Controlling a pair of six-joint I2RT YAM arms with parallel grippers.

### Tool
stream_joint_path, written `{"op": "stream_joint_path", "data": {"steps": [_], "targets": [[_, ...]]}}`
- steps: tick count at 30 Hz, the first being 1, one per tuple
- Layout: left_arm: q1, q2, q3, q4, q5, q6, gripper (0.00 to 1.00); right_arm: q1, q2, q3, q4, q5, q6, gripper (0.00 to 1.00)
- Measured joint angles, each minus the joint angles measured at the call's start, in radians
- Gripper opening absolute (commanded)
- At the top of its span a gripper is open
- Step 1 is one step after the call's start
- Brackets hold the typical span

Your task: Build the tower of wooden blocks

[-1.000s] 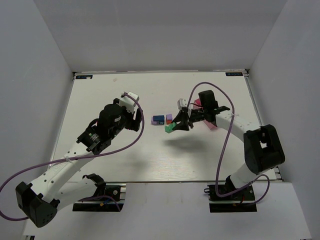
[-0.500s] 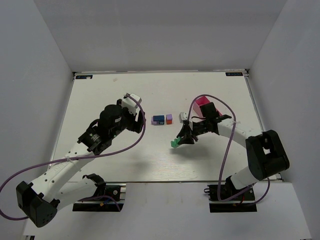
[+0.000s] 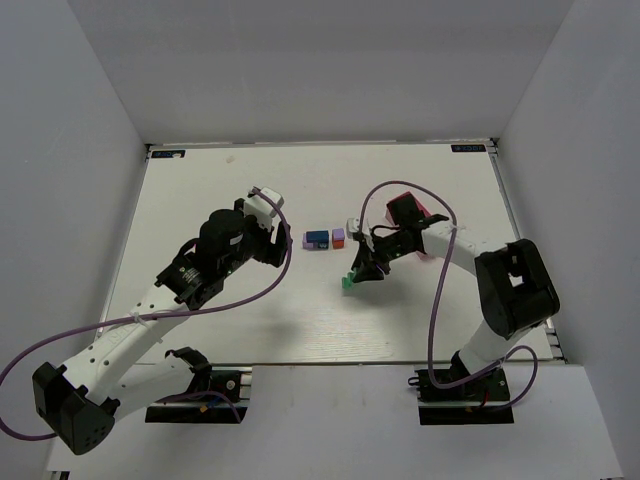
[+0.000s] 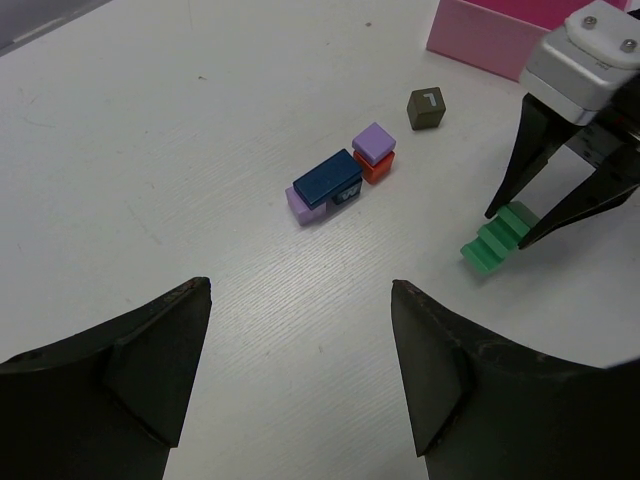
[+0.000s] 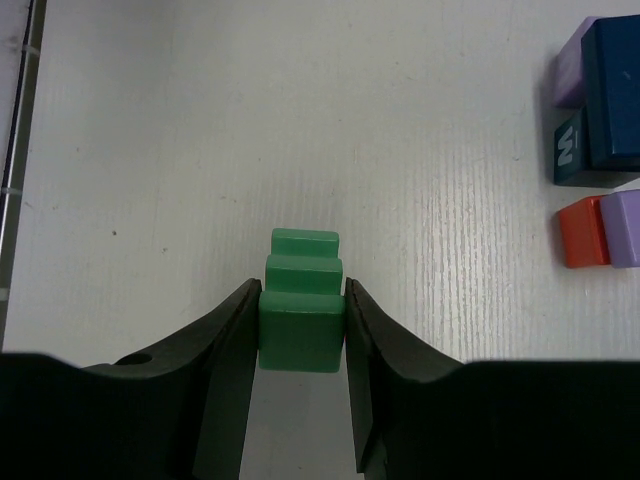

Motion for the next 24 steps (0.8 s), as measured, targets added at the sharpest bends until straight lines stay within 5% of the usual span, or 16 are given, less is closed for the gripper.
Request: {"op": "stream_joint_path", "data": {"steps": [15, 24], "targets": [[0.000, 0.000, 0.000, 0.001, 0.005, 0.001, 0.82, 0.040, 0.063, 0.055, -0.055, 0.061, -0.026, 0.00], [0.000, 0.000, 0.000, 0.001, 0.005, 0.001, 0.82, 0.042, 0.064, 0.057, -0.068, 0.071, -0.053, 0.29]]}}
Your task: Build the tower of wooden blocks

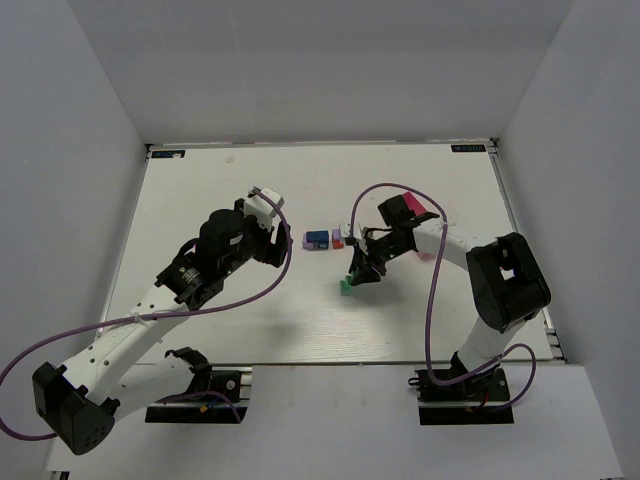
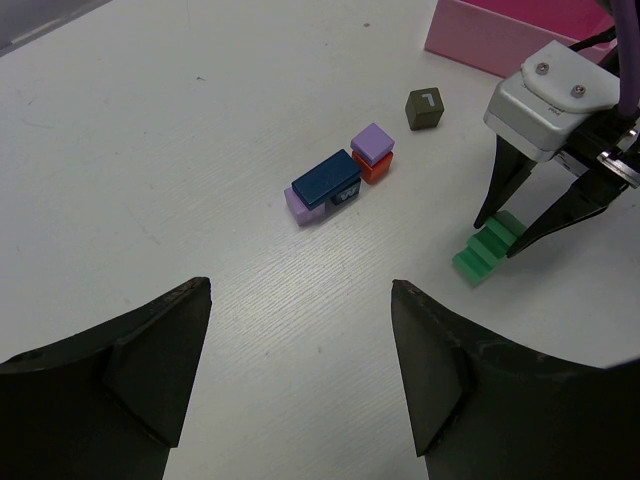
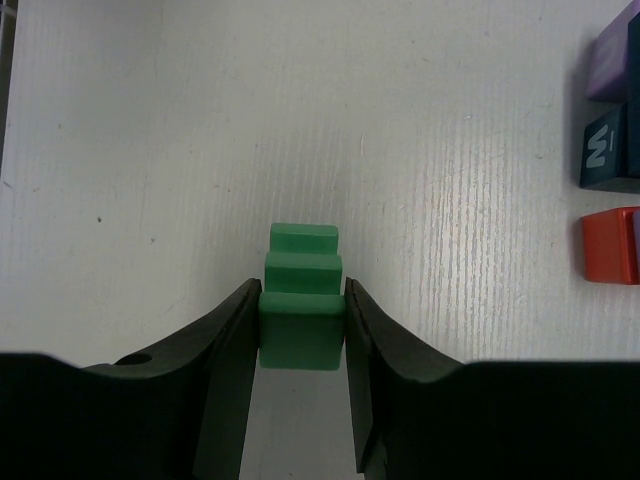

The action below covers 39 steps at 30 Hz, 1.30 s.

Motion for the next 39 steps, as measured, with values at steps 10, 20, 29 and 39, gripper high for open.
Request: {"op": "stream_joint_path", "data": {"steps": [10, 20, 29, 39], "targets": [[0.000, 0.000, 0.000, 0.000, 0.000, 0.000, 0.82, 0.002, 0.000, -0.002, -0.011, 0.039, -0.017, 0.50], [0.000, 0.000, 0.000, 0.000, 0.000, 0.000, 0.82, 0.005, 0.001, -0.009, -0.040, 0.126, -0.023, 0.65], [0.000, 0.000, 0.000, 0.000, 0.000, 0.000, 0.82, 0.021, 0.001, -0.008, -0.039, 0.159, -0.015, 0.69], [0.000, -0.001, 0.000, 0.000, 0.000, 0.000, 0.82, 0.071, 0.001, -0.008, -0.012, 0.206, 0.010, 0.63]]}}
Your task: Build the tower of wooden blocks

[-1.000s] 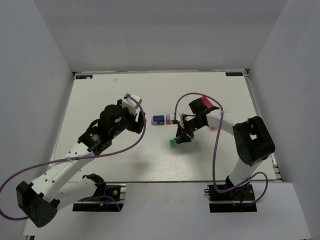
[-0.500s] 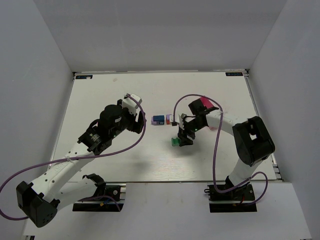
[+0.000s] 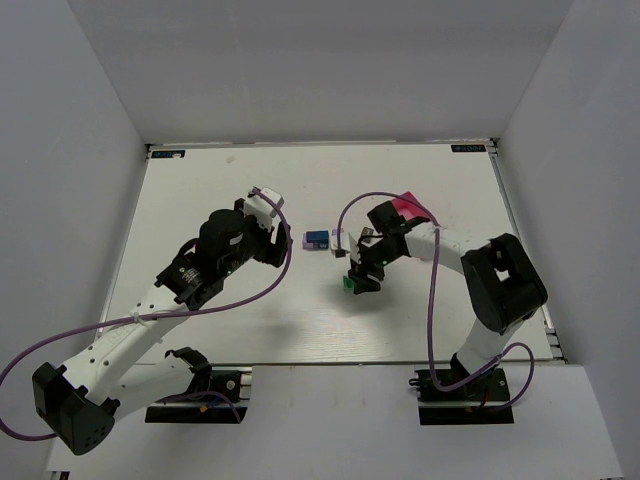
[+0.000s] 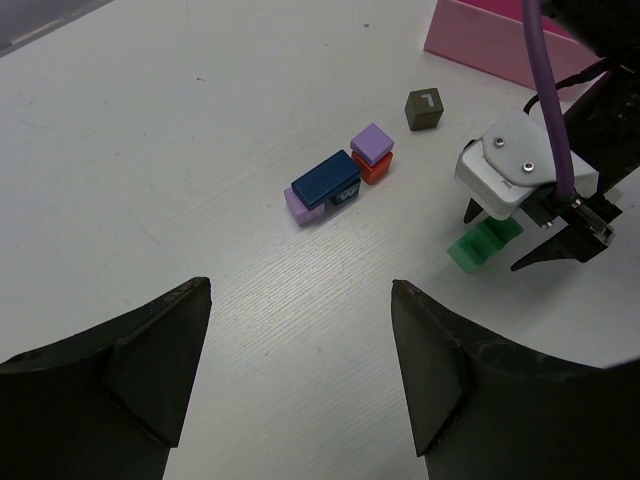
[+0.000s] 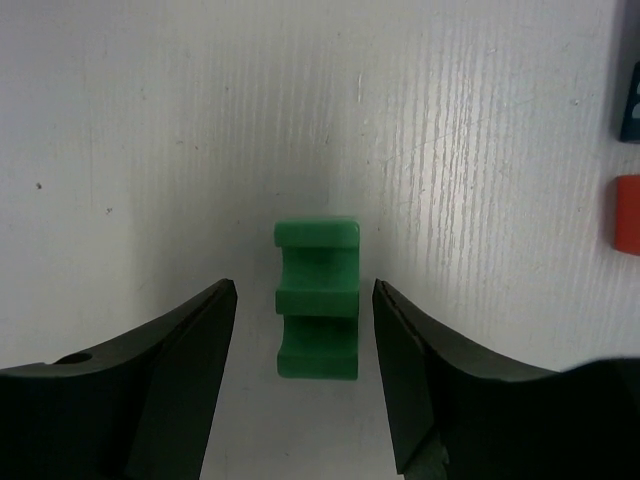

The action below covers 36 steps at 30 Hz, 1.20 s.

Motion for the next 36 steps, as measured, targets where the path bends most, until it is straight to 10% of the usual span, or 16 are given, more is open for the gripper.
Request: {"op": "stream_joint_path", "data": {"steps": [5, 11, 36], "targets": [[0.000, 0.000, 0.000, 0.000, 0.000, 0.000, 0.82, 0.025, 0.000, 0.000, 0.031, 0.037, 0.020, 0.30], [0.000, 0.000, 0.000, 0.000, 0.000, 0.000, 0.82, 0.039, -0.007, 0.000, 0.039, 0.068, 0.032, 0.16], [0.000, -0.008, 0.000, 0.000, 0.000, 0.000, 0.82, 0.051, -0.010, 0.350, -0.113, 0.133, -0.009, 0.07]]}}
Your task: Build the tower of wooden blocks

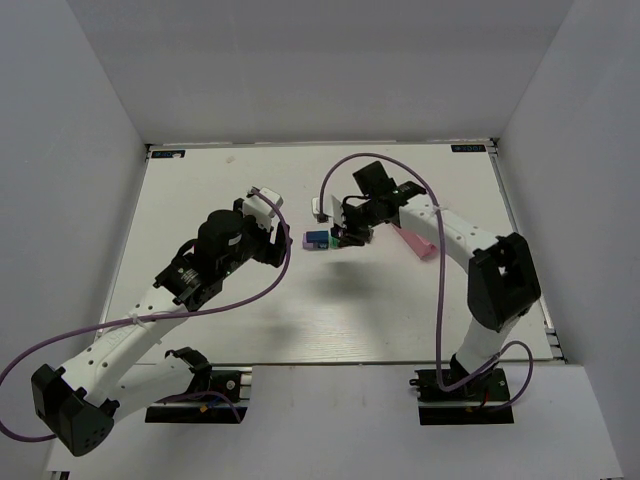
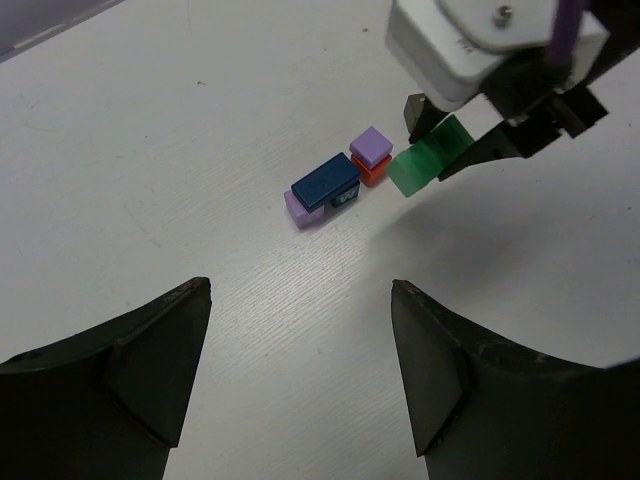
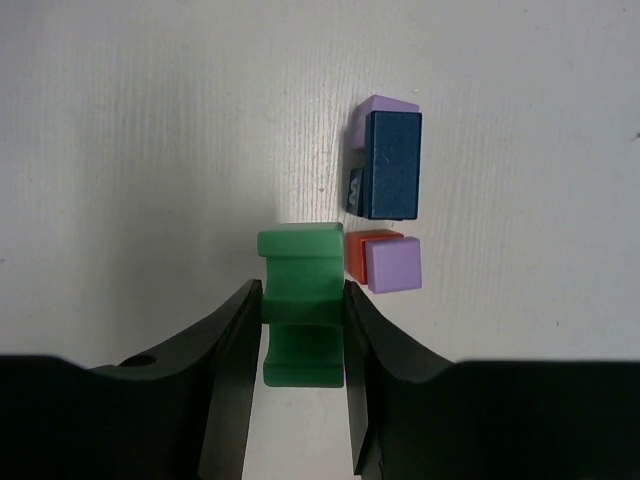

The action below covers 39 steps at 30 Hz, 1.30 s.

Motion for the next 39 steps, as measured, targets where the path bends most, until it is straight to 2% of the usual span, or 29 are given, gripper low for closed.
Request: {"op": "stream_joint_path", "data": {"steps": [9, 19, 39], "targets": [[0.000, -0.011, 0.000, 0.000, 0.000, 0.000, 0.82, 0.000, 0.198, 0.194, -0.121, -0.029, -0.086, 0.07], [0.000, -0.014, 0.000, 0.000, 0.001, 0.000, 0.82, -0.006, 0.289, 0.317, -0.167, -0.034, -0.122, 0.09], [0.000, -0.021, 0.000, 0.000, 0.009, 0.000, 0.82, -0.036, 0.364, 0.397, -0.169, -0.049, -0.075, 0.10]]}}
